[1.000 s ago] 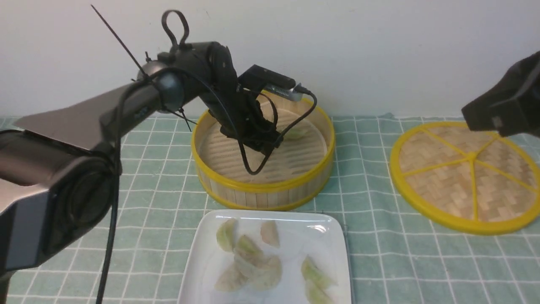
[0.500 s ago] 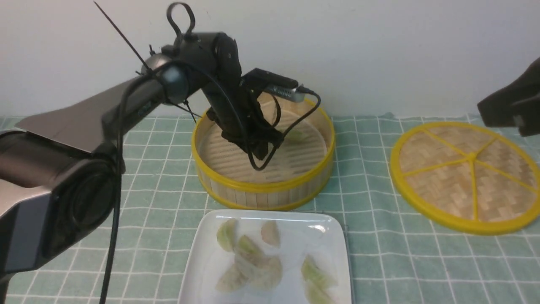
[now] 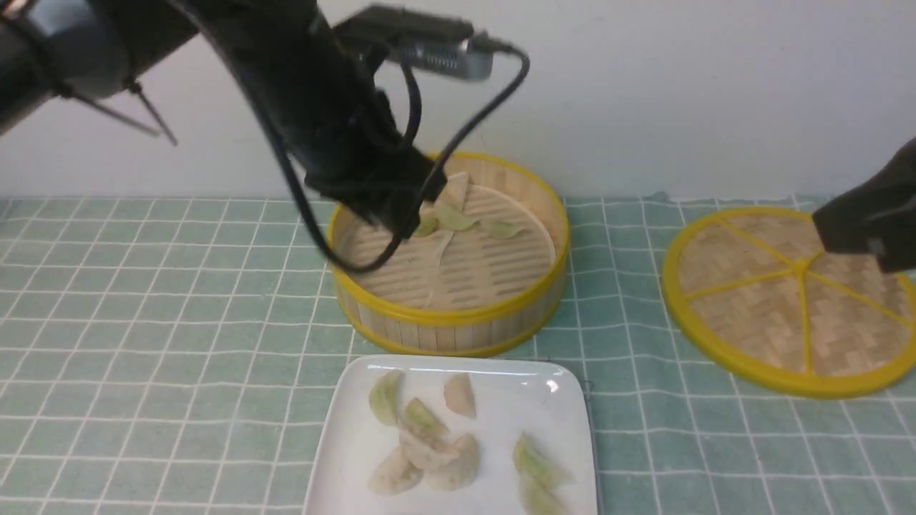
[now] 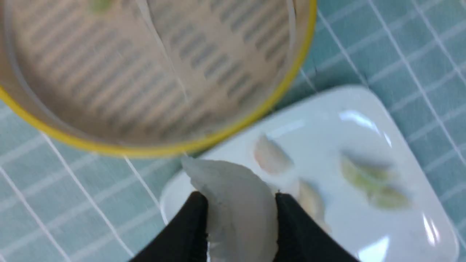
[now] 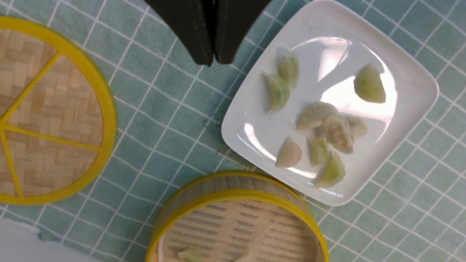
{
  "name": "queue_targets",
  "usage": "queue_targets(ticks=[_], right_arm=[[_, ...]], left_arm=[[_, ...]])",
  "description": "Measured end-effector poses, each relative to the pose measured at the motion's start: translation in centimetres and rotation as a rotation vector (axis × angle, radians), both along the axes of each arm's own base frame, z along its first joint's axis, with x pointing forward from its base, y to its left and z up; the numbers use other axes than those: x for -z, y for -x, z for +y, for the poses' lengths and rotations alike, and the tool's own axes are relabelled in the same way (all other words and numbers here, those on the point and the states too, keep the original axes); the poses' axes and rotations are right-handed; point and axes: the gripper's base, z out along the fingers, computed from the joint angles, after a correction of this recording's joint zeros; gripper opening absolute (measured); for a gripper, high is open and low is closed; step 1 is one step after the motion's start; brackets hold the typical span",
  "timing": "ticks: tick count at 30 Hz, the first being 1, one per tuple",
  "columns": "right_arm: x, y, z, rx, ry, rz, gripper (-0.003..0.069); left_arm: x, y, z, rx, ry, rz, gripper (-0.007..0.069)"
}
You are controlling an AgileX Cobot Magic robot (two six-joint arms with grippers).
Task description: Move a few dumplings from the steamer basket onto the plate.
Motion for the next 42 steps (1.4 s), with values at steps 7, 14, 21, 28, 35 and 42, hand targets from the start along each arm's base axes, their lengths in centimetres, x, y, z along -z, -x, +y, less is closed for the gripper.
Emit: queue_targets(ticks=[7,14,21,28,35,42], right_arm=[[3.2,1.1,-0.2,-0.007,-0.007,0.076,-0.0015],[3.2,1.4,0.1,-0.012,-0.062,0.064,-0.0015],[3.1,1.5,0.3,-0.019,-0.093,0.076,-0.0015],[1.4,2.6,-0.6,0.015,-0.146,-0.066,-0.0015],[0.2,7.0,-3.9,0.123,-0.270,-0.403,-0.0015],[3.4,11.6,-7.0,0.174,-0.357,-0.715,-0.0015]], left_arm=[[8.8,6.3,-1.5,0.082,-0.137,0.284,0.0204],[13.5,7.8,-5.2,0.174,-0.177,0.299,0.0237],[15.2,7.6,-6.6,0.172,-0.151,0.291,0.0470],[11.6,6.9,-7.2,0.149,-0.148,0.306,0.0440],[3.4,9.2,-4.7,0.132,-0.061,0.079,0.0029],[-2.6,15.1,0.1,0.077,0.145,-0.202,-0.0006]])
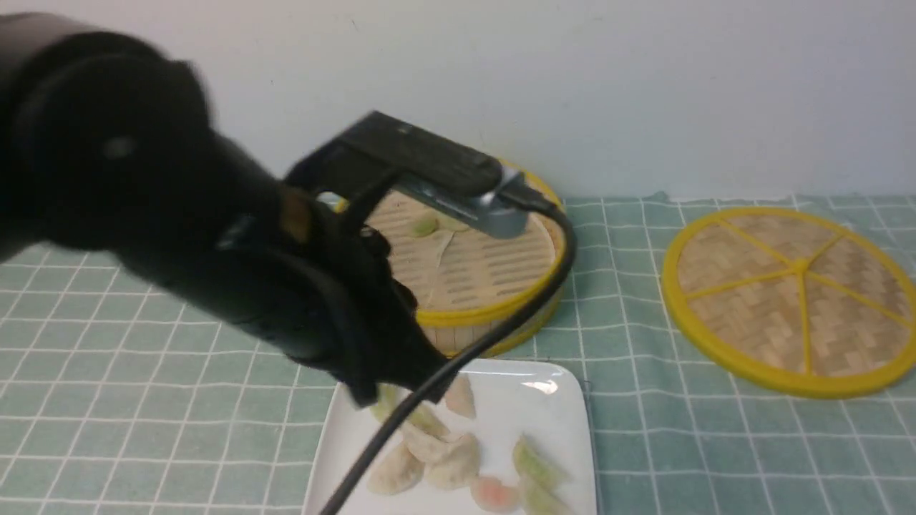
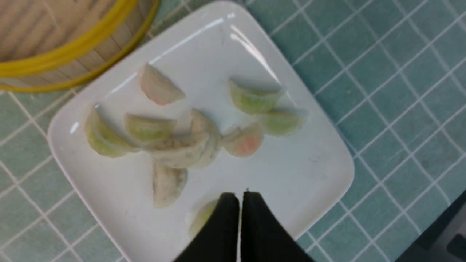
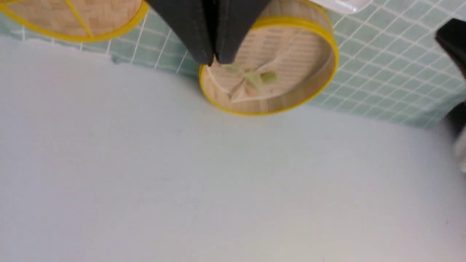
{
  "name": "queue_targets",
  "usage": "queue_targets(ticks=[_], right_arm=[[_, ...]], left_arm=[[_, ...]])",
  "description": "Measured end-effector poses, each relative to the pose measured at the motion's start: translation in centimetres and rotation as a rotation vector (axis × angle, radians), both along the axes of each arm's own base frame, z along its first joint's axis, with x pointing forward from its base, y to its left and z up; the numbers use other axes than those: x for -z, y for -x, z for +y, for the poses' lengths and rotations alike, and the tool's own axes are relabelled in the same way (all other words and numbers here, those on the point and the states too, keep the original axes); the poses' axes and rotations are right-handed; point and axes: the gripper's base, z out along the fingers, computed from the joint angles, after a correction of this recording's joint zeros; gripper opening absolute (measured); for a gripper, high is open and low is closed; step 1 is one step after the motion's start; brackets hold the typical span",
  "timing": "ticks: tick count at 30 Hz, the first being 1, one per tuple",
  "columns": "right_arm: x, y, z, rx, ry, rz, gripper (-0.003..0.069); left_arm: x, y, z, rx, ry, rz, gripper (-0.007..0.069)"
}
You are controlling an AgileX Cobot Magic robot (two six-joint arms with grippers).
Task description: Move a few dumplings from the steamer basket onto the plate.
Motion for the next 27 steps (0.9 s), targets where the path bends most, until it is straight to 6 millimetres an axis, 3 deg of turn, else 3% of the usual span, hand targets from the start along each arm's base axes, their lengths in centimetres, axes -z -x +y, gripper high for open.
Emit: queue_targets(ticks=[3,6,10,14,21,27], right_arm=[[1.6,2.1,-1.2,0.019,-0.044,-0.142,-0.0015],[2.3,3.3,-1.8,0.021,-0.091,-0.223,-0.0015],[3.2,5.4,-2.7,0.016,-0.170,-0.315,-0.0015],[3.3,5.9,-3.0,0.017,-0.185,-0.338,-0.0015],[3.4,5.9,-3.0,0.019,-0.181,-0.340,-0.0015],[3.4,5.9,-3.0,0.019,-0.180,-0.340,-0.0015]], left_arm=[[-0.5,3.5,2.9,-0.022,0.096,-0.114,-0.0006],[-0.3,5.4,4.5,-0.033,0.152,-0.183,-0.0006],[2.3,9.0,7.6,-0.090,0.296,-0.319,-0.0006],[4.6,11.4,9.8,-0.128,0.422,-0.438,-0.0006],[7.6,13.4,11.7,-0.154,0.551,-0.578,-0.0006],[7.6,13.6,11.9,-0.157,0.573,-0.603,-0.0006]])
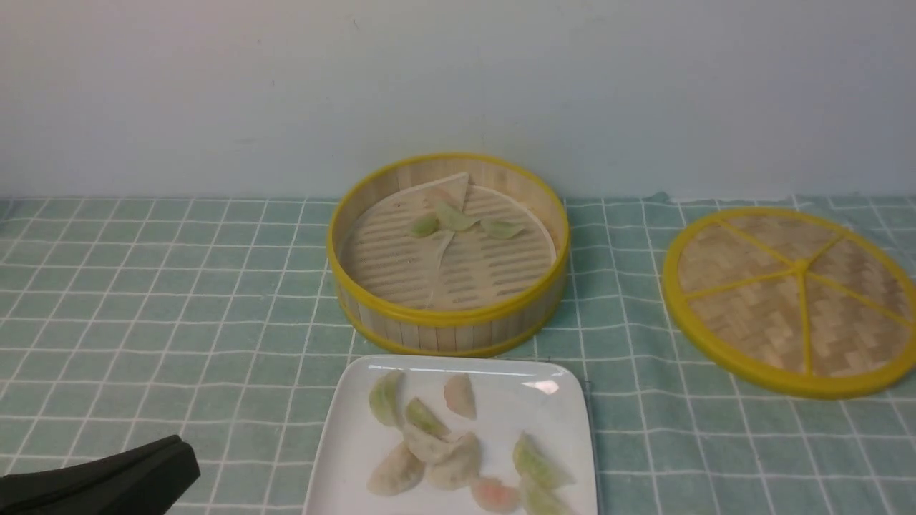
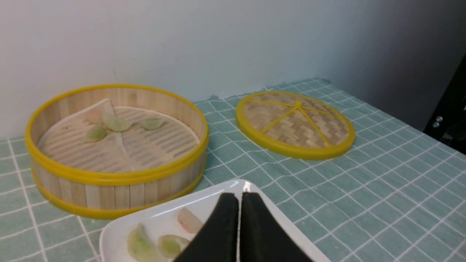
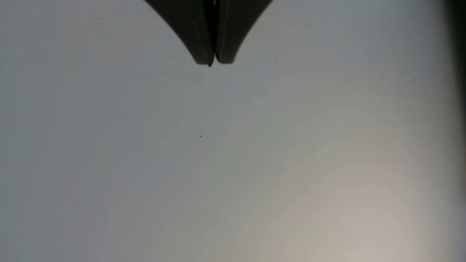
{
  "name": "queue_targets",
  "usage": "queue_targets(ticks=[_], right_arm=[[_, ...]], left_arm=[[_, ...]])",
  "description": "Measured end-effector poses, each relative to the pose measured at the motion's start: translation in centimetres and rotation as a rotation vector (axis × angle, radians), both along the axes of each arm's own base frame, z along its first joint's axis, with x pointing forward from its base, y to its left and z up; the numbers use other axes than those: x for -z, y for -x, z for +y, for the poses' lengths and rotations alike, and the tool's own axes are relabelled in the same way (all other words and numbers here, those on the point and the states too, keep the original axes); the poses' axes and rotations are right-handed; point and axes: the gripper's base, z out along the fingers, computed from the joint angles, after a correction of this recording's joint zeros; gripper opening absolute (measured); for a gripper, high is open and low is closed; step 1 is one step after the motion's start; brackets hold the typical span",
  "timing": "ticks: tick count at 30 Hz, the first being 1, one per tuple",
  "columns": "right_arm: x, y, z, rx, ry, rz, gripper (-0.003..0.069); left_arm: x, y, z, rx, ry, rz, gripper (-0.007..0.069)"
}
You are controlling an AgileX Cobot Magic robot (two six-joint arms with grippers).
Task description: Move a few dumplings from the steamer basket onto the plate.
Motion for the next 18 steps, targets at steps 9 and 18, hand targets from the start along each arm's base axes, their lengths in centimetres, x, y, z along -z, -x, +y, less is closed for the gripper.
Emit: queue_targets(ticks=[9,18], right_arm=[[0.02,0.00,0.00,0.001,0.001,0.000,-0.0015],[0.06,-0.03,0.01,0.002,0.002,0.001,-0.0015]], left_arm=[[-0.08,0.00,0.00,-0.001,0.010,-0.003,-0.0006],[-0.08,0.00,0.00,0.000,0.008,-0.005,-0.0006]])
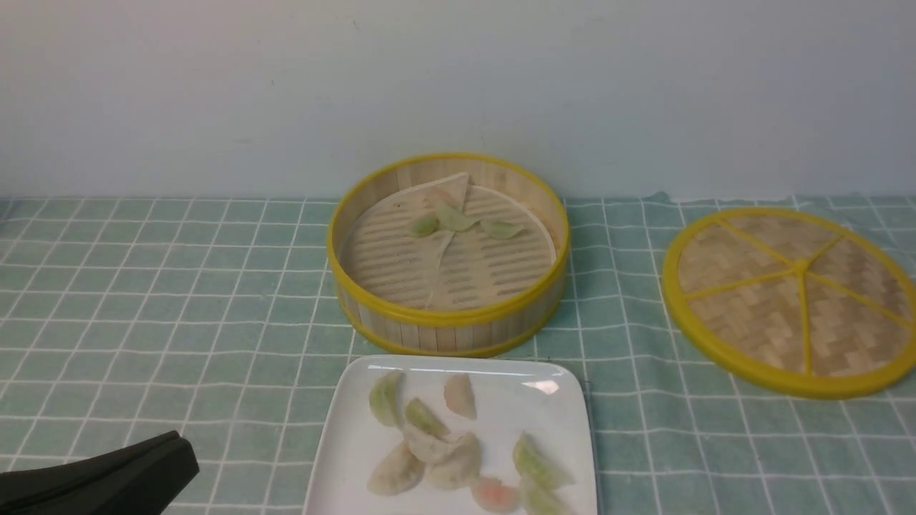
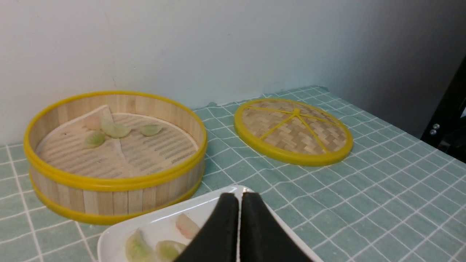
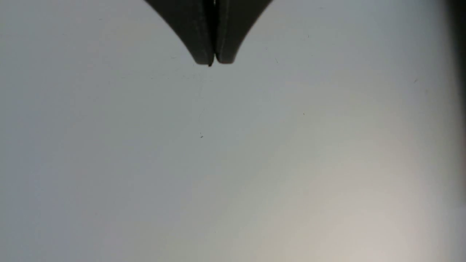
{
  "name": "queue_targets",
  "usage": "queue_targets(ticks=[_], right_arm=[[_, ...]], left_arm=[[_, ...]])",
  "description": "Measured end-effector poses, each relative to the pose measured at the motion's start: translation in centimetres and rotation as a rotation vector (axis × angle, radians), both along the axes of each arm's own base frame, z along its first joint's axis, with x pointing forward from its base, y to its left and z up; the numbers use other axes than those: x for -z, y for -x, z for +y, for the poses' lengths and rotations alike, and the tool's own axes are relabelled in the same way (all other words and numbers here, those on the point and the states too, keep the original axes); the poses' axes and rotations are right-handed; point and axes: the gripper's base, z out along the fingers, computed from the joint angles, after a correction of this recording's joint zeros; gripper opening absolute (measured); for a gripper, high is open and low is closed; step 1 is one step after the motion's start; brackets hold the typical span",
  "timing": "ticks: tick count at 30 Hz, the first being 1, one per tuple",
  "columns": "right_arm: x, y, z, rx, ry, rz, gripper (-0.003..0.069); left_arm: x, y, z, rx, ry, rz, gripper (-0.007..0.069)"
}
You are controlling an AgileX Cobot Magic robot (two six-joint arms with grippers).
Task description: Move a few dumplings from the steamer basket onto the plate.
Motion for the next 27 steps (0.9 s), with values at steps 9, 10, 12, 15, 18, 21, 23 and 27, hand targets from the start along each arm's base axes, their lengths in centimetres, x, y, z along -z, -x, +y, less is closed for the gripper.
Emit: queue_targets(ticks=[9,10,12,15,18,21,23,27], right_arm=[[0.1,-0.1,0.0,0.002,0.004,0.004,-0.0015],[0.1,-0.1,0.0,0.002,0.004,0.005,-0.0015],[0.1,-0.1,0.0,0.002,0.004,0.004,-0.0015],[0.1,-0.1,0.0,0.002,0.004,0.004,-0.0015],[0.1,-0.1,0.0,0.002,0.004,0.004,-0.0015],[0.2,-0.1,0.0,0.002,0.004,0.005,-0.0015],[0.2,-0.1,0.0,0.002,0.005,0.006,-0.0015],[0.2,-0.1,0.0,0.002,0.005,0.006,-0.0015]], left_arm=[[2.4,-0.2,1.2,-0.136,-0.163,-0.109,-0.0006],[2.5,-0.2,1.3,-0.144,-0.165,-0.108,-0.0006],[4.4,-0.1,2.2,-0.256,-0.186,-0.102,-0.0006],[6.9,0.0,3.1,-0.390,-0.201,-0.083,-0.0006],[8.7,0.1,3.5,-0.457,-0.219,-0.053,-0.0006],[9.7,0.2,3.7,-0.481,-0.255,0.006,-0.0006],[10.1,0.3,3.8,-0.483,-0.287,0.048,-0.0006],[10.4,0.4,3.9,-0.496,-0.307,0.070,-0.0006]])
